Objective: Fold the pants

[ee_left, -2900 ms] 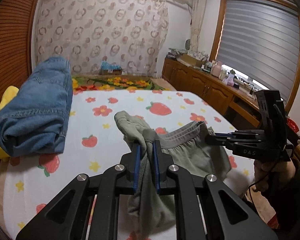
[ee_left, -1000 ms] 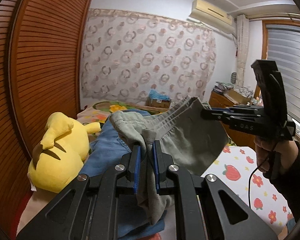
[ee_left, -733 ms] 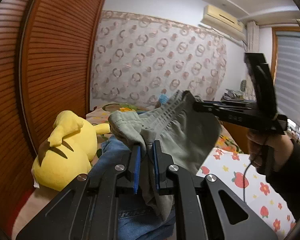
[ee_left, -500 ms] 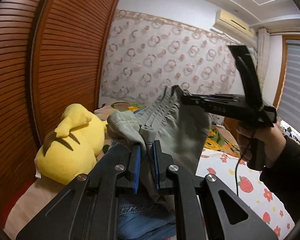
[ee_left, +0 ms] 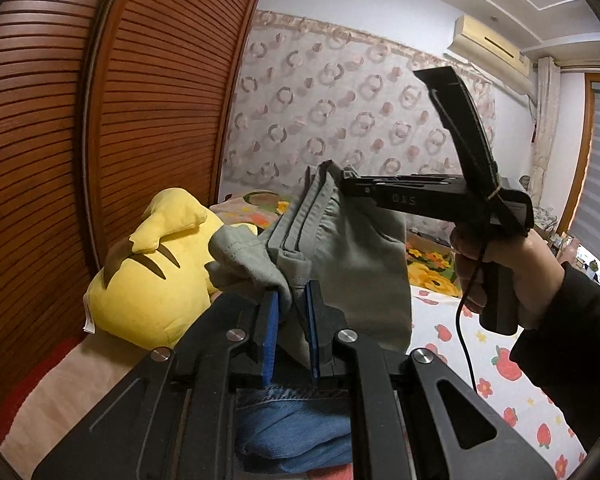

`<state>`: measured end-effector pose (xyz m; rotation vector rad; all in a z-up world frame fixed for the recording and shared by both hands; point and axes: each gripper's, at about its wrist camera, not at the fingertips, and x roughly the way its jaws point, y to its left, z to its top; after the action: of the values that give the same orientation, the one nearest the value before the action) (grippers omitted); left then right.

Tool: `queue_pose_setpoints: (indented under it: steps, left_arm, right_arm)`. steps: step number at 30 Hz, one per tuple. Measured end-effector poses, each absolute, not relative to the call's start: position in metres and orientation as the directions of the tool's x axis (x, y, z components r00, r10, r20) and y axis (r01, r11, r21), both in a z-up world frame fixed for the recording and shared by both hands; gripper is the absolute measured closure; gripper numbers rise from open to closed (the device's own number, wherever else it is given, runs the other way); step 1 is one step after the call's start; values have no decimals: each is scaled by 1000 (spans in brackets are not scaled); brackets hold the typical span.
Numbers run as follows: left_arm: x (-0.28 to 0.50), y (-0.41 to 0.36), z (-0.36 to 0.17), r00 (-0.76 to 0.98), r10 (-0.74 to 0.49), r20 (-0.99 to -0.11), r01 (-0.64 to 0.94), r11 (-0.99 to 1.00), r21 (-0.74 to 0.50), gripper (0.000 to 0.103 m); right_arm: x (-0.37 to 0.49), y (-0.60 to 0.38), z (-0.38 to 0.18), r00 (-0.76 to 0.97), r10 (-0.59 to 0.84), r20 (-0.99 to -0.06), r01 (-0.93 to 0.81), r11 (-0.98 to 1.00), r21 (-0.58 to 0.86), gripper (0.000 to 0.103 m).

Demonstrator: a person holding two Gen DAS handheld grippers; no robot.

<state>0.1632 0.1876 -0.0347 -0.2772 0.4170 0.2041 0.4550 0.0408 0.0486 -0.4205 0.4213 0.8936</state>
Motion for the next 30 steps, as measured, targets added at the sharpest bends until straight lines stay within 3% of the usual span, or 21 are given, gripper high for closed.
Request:
queue_pose_setpoints:
  steps: [4,10,15,21,23,27,28,30]
  left_arm:
    - [165,188,-37,877,152,-455,-265,944,-194,86]
    - [162,188,-37,865,143,-481,-257,950,-179,84]
    - [161,189,-37,851,122,-510,-241,955,-175,75]
    - [158,182,-34,847,91,-524,-203,966,-162,45]
    - [157,179,-34,847,75,-527,-186,969,-161,24]
    - [150,169,-29,845,59,-531,-157,978,-140,21]
    - [147,166,-27,846,55,-531,-151,979,-139,14]
    - [143,161,-24,847,37,-531,-130,982,-139,14]
  right_arm:
    - [455,38,54,554,646,-524,-799,590,-118,70]
    - [436,18,58,557,647,-521,-789,609,-87,65]
    - [420,1,48,558,629,-541,-770,636,-54,65]
    - [398,-16,51,561,625,-543,-749,662,-13,65]
    - [389,-21,54,561,627,-541,-744,668,3,65]
    - [366,-35,57,573,626,-529,-733,680,10,65]
    - [359,-39,58,579,624,-525,-728,685,11,65]
    - [353,-44,58,583,623,-521,-723,690,17,65]
